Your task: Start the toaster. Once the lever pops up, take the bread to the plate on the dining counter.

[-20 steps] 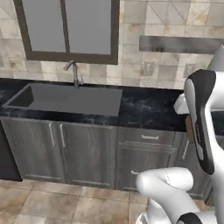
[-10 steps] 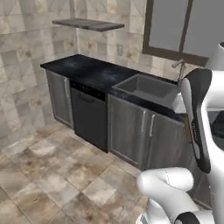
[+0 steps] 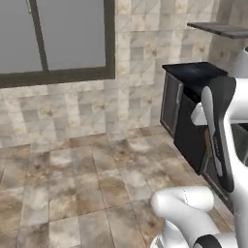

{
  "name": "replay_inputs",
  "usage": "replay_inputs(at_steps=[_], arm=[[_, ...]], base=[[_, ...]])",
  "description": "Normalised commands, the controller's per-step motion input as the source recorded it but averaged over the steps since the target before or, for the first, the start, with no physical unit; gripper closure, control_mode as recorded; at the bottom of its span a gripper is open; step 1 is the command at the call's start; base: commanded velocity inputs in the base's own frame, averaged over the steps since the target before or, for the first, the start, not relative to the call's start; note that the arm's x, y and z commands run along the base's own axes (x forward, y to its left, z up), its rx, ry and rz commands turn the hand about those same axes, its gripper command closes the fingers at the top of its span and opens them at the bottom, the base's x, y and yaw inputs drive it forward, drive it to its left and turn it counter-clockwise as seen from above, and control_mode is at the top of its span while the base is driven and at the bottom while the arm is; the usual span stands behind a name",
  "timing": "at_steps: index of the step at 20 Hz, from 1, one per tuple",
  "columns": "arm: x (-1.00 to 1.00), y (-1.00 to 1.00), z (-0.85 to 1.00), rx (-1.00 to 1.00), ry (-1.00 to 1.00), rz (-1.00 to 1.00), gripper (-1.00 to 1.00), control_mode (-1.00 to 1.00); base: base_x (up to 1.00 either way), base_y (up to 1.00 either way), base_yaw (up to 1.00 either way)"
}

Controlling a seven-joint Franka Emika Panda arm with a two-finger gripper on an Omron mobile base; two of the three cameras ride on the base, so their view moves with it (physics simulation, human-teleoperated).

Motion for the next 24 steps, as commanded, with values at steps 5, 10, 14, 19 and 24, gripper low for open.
replay_inputs(at_steps=[5, 10, 14, 19, 24], arm=[[0.0, 0.0, 0.0, 0.0, 0.0, 0.0, 1.0, 1.0], [0.0, 0.0, 0.0, 0.0, 0.0, 0.0, 1.0, 1.0], [0.0, 0.0, 0.0, 0.0, 0.0, 0.0, 1.0, 1.0], [0.0, 0.0, 0.0, 0.0, 0.0, 0.0, 1.0, 1.0], [0.0, 0.0, 0.0, 0.0, 0.0, 0.0, 1.0, 1.0]], base=[[0.0, 0.0, 0.99], [0.03, 0.0, 0.98], [0.13, 0.0, 0.95], [0.14, 0.0, 0.93], [0.22, 0.0, 0.9]])
